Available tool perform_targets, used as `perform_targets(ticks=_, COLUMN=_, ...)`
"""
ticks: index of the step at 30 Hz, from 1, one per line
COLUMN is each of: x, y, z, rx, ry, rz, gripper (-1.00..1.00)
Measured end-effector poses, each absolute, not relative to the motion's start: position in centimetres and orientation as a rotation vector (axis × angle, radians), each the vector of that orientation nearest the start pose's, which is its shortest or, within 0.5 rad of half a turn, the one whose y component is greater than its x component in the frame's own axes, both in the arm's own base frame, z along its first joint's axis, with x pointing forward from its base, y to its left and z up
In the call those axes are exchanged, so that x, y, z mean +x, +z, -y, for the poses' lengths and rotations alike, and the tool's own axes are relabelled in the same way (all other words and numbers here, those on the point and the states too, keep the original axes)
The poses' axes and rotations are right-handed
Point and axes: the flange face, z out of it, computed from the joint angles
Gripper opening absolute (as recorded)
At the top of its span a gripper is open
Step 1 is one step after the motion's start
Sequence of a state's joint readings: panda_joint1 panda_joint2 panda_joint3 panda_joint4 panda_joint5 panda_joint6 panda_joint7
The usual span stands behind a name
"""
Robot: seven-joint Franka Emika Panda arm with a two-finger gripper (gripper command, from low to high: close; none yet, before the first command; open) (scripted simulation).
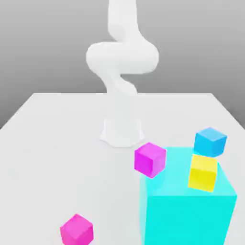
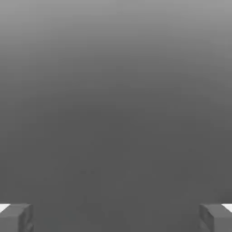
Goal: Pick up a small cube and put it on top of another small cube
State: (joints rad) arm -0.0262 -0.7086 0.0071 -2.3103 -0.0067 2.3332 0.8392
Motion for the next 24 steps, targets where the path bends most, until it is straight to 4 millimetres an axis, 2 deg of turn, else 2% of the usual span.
perform_targets(ticks=6, x=44.8, y=58.1, z=2.9, rx=-2.494, ry=-0.763, rz=-1.345, gripper=0.00)
perform_targets(ticks=12, x=49.0, y=47.5, z=5.5, rx=-2.499, ry=-0.560, rz=-1.559, gripper=0.00)
perform_targets(ticks=18, x=50.5, y=36.3, z=8.4, rx=-2.470, ry=-0.344, rz=-1.773, gripper=0.00)
perform_targets(ticks=24, x=49.4, y=25.1, z=10.3, rx=-2.414, ry=-0.113, rz=-1.967, gripper=0.00)
